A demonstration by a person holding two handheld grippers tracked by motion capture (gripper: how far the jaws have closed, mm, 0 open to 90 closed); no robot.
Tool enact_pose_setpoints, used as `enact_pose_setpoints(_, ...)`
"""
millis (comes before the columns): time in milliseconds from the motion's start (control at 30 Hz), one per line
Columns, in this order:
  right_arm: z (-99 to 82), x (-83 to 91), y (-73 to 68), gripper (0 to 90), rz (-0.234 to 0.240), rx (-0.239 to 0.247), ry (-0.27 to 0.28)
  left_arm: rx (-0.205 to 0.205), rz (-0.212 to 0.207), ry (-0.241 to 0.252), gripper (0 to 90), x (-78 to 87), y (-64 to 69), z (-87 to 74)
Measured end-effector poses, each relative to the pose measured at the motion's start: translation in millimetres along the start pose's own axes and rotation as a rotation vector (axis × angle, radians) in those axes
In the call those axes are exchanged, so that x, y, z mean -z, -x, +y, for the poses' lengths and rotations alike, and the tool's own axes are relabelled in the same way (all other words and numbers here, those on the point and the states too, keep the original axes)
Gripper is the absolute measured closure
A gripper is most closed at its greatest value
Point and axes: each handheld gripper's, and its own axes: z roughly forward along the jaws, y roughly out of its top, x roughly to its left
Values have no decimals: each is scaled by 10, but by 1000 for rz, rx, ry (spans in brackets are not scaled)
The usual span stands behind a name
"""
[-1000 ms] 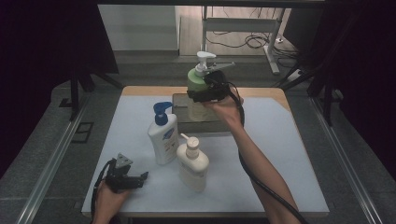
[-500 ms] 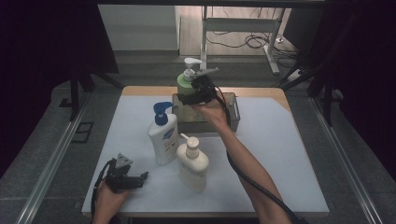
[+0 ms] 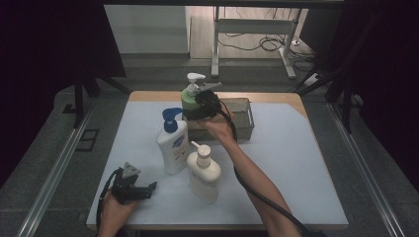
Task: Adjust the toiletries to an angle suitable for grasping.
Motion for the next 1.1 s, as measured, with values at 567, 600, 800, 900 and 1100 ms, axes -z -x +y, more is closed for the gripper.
enact_pose_setpoints(567,-159,-104,-68,125,-10,-5,8,0,1,-1,122,0,1,0)
enact_pose_setpoints(600,-164,-99,-66,124,-9,-3,9,0,0,-1,122,1,0,1)
enact_pose_setpoints(800,-165,-98,-78,119,-15,0,6,0,0,-1,123,1,1,1)
enact_pose_setpoints(900,-163,-104,-69,117,-14,-4,6,0,0,-1,123,1,0,1)
enact_pose_setpoints(1100,-161,-114,-59,112,-8,8,7,0,0,-1,122,1,0,1)
